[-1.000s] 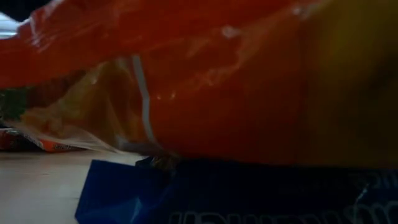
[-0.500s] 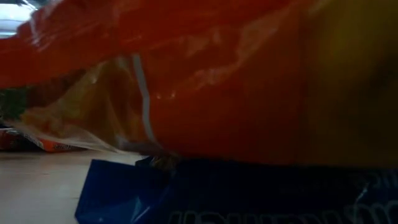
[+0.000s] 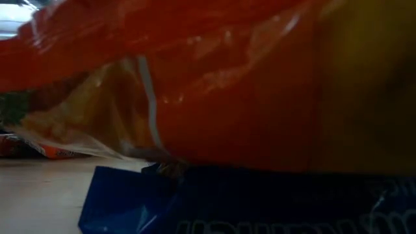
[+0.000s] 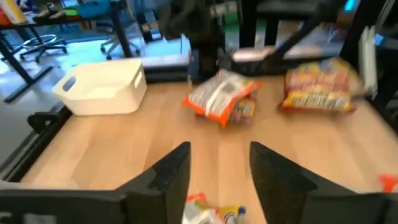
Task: Sort Maruchan noodles
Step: Put the top center orange noodle into the transparent bin
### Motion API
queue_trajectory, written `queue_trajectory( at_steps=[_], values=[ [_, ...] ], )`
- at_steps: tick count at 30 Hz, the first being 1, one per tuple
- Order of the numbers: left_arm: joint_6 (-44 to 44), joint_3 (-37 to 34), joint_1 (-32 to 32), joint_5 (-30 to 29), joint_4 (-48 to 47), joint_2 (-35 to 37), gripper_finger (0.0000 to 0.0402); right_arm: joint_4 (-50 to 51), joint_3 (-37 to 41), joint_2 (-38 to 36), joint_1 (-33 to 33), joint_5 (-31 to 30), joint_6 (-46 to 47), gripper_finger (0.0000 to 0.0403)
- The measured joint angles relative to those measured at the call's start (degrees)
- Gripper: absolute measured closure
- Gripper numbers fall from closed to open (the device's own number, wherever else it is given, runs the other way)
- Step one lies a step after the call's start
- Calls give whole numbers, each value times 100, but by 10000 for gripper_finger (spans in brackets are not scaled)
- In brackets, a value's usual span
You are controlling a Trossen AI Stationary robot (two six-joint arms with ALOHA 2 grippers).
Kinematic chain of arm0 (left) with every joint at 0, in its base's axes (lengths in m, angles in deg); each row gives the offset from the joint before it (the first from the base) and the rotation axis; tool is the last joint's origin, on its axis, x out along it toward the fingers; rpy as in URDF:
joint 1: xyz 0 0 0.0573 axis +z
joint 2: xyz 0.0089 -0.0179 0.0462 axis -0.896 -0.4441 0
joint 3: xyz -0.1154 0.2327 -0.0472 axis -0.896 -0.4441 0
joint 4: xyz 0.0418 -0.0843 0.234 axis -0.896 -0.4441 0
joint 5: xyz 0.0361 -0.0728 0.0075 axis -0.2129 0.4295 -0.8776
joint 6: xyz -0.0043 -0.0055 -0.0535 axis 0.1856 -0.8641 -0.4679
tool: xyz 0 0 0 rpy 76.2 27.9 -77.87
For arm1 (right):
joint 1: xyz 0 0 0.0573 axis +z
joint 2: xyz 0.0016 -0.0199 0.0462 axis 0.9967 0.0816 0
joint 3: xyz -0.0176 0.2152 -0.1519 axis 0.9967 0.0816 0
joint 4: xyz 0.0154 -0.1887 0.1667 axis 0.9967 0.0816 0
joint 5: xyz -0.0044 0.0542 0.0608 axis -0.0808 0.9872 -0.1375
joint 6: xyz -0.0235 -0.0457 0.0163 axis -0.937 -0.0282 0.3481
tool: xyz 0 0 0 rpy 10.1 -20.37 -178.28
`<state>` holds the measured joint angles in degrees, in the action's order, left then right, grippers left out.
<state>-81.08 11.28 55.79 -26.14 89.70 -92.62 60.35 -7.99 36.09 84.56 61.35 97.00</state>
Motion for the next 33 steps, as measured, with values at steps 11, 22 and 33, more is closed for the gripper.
queue_trajectory(
  at_steps=[11,22,33],
  values=[
    [716,209,-248,-354,-268,-869,198,17,0,0,-1,7,-6,256],
    [1744,207,-427,-686,-341,-1699,219,156,0,0,0,7,-295,254],
    [1971,200,-477,-1023,-320,-2052,221,317,0,2,-2,-35,-304,254]
  ],
)
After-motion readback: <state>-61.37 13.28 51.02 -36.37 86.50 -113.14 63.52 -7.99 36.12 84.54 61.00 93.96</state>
